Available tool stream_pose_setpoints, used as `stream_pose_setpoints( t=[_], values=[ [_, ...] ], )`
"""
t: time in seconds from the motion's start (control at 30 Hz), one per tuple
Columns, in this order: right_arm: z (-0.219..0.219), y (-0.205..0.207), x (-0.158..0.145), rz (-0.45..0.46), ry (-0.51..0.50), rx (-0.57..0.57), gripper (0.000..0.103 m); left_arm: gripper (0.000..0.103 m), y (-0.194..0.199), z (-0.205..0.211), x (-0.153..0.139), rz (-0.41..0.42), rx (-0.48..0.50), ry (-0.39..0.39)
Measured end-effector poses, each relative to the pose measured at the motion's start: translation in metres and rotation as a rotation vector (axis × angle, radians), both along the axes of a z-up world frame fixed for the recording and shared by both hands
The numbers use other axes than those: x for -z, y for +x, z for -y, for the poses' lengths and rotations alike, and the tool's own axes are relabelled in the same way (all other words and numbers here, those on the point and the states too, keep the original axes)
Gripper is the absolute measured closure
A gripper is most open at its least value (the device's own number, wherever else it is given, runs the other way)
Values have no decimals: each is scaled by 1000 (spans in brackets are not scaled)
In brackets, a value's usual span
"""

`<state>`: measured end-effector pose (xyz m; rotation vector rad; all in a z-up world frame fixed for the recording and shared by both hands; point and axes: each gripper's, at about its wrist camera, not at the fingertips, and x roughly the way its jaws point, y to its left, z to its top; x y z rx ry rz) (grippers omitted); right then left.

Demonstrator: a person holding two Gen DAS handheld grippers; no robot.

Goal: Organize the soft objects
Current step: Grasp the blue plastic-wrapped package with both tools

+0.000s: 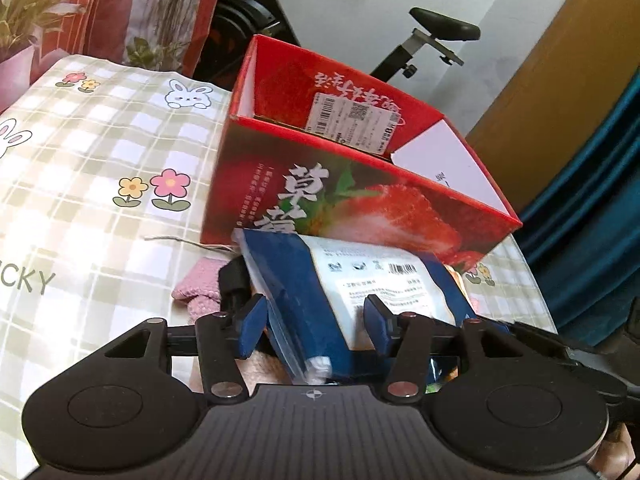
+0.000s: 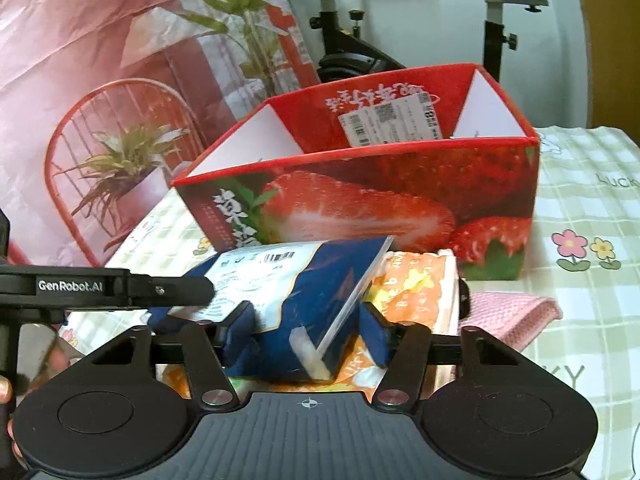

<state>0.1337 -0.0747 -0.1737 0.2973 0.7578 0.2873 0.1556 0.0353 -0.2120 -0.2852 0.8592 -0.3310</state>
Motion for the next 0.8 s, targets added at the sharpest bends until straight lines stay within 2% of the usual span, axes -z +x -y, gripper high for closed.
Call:
stream_pose_setpoints(
  t=[0.13, 0.23, 0.43, 0.6, 0.8],
  values=[
    [-2, 2, -1, 9, 6, -11, 56, 50, -3, 1, 3, 13, 6, -22],
    [0, 0, -1, 16, 14, -10, 58, 58, -6, 4, -1, 50, 14, -15],
    [0, -1, -2, 21, 16, -9, 60, 58, -9, 4, -1, 52, 22, -11],
    [0, -2, -1, 23, 4, -18, 60, 53, -7, -4, 8, 24, -1, -44],
    [-2, -3, -3, 32, 4, -18, 60, 54, -8, -3, 4, 36, 16, -72]
  ],
)
